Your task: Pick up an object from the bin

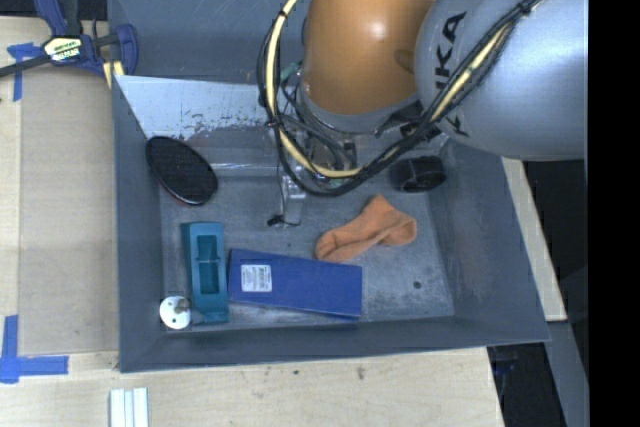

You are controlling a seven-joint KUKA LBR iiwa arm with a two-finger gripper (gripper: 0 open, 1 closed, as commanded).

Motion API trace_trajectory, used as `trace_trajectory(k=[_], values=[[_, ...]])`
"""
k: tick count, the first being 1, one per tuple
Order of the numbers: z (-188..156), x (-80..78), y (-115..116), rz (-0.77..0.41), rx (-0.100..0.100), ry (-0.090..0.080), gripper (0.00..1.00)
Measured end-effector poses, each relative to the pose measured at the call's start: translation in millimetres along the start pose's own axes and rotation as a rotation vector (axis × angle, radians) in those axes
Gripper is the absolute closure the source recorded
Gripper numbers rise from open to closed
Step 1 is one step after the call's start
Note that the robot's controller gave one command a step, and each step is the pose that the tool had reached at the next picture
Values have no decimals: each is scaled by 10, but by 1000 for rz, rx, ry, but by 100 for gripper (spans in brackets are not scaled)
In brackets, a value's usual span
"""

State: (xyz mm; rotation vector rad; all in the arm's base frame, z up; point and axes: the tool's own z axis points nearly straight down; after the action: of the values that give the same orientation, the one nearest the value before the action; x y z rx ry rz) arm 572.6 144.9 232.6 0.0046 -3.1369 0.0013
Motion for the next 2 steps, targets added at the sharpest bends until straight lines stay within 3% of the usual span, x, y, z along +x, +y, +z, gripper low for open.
trace_trajectory(k=[1,2], values=[[-50,-13,-6,3,-2,-8,0],[275,308,-442,-19,-4,-12,0]])
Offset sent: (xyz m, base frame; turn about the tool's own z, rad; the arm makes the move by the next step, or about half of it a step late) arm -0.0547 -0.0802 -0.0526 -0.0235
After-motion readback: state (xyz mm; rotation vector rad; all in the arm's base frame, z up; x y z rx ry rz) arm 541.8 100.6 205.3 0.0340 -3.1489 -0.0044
